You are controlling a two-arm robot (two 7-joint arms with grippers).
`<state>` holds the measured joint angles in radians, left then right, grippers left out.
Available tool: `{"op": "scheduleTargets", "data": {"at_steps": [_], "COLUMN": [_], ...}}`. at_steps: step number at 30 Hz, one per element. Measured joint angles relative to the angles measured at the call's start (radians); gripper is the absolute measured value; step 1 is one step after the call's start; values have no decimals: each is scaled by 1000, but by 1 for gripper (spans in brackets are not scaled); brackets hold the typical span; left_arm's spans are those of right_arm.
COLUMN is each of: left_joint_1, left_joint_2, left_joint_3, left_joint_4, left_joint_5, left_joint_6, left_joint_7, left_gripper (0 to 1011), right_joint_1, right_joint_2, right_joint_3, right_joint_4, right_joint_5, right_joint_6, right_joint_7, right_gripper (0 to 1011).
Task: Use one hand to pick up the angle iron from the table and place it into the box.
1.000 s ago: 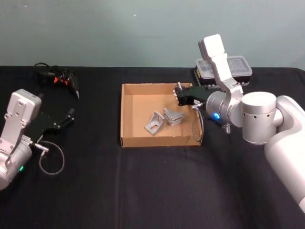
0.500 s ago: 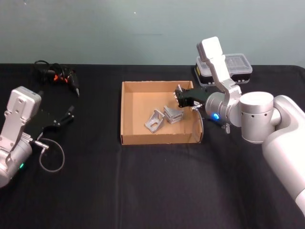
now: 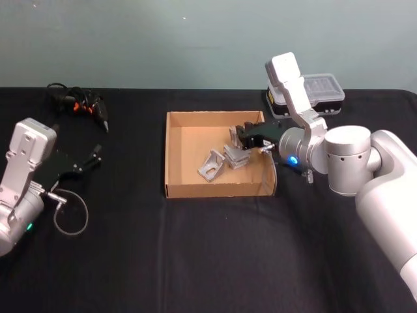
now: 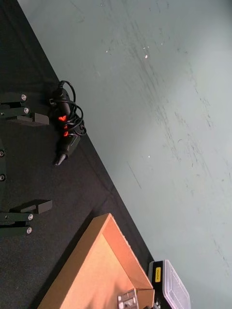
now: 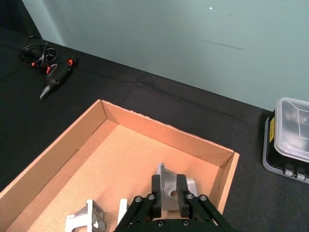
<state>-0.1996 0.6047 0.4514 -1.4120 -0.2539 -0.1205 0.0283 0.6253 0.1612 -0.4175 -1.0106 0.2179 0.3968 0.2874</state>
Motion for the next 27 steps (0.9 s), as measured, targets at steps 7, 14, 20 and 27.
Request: {"op": "scheduleTargets", "data": {"at_steps": [7,14,20,27], "left_joint_1": [0,0,0,0], "left_joint_2": [0,0,0,0], "left_joint_3": [0,0,0,0], "left_joint_4": [0,0,0,0], "left_joint_5": [0,0,0,0], "left_joint_6": [0,0,0,0], "left_joint_7": [0,0,0,0], "left_gripper": [1000,1000,1000,1000], "right_joint_1": [1,-11,-40,-100], "right_joint_2": [-4,-6,1,16], "right_joint_3": [8,24,39,52], "right_joint_4": [3,-14,-59,-142], "right_joint_5": [-12,-23,-35,-71], "right_joint_6": [0,-13,-57,-156], "right_joint_7": [13,18,13,-25], "right_gripper": [362,609,802,977]}}
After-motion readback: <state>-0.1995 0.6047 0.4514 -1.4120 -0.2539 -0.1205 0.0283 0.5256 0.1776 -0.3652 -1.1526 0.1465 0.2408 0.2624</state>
